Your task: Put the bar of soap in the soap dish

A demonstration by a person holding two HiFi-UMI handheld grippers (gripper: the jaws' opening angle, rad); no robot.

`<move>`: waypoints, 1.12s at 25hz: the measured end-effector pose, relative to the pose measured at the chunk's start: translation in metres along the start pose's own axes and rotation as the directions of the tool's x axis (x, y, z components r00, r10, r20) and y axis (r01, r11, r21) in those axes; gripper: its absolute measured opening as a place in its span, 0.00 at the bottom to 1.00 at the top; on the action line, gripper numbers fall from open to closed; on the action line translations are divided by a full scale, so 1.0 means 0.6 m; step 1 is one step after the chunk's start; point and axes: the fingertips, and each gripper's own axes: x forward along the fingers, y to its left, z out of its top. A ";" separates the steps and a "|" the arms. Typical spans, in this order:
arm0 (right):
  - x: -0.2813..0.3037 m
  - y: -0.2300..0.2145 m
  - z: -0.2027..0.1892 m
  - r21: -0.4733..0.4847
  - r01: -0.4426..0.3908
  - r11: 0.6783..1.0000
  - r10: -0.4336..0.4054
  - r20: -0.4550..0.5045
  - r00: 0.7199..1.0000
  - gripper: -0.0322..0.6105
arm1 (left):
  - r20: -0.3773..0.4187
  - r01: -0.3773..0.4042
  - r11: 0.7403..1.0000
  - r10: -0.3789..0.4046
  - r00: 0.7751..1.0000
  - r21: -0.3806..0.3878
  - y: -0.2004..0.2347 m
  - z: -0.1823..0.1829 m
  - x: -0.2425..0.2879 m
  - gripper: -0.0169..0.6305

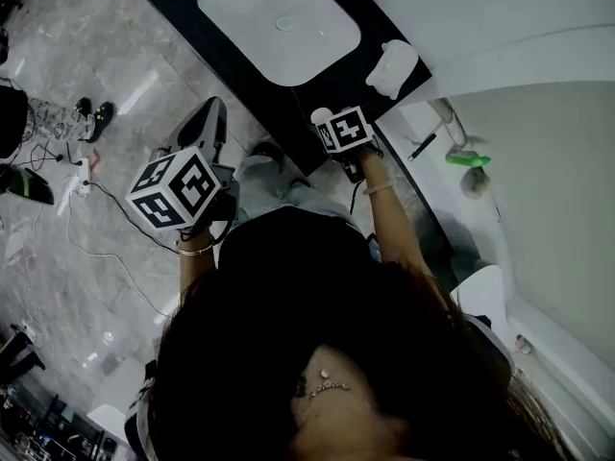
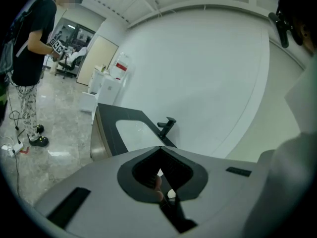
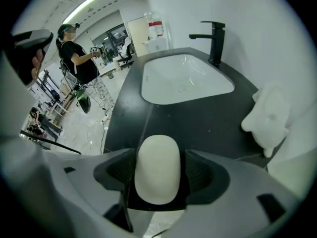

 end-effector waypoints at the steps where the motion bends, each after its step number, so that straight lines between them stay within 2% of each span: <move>1: 0.001 0.001 0.000 0.004 0.003 1.000 -0.003 -0.019 1.000 0.51 | -0.003 0.005 1.000 -0.005 1.000 -0.003 0.004 0.004 0.006 0.02; 7: 0.010 -0.004 -0.004 -0.016 0.078 0.997 -0.079 -0.078 0.994 0.51 | -0.037 0.043 0.999 -0.044 0.998 -0.021 0.012 0.008 0.052 0.02; 15: 0.008 -0.011 -0.004 -0.008 0.087 0.996 -0.087 -0.129 0.988 0.51 | -0.050 0.081 0.996 -0.083 0.995 -0.036 0.008 0.017 0.086 0.02; 24: -0.002 -0.014 0.001 0.067 0.105 0.992 -0.101 -0.060 0.993 0.50 | -0.063 0.108 0.993 -0.110 0.992 -0.038 0.005 0.018 0.097 0.02; 28: -0.034 -0.032 0.034 0.142 0.102 0.985 -0.108 0.033 0.994 0.50 | -0.075 0.122 0.992 -0.124 0.989 -0.030 -0.001 0.022 0.103 0.02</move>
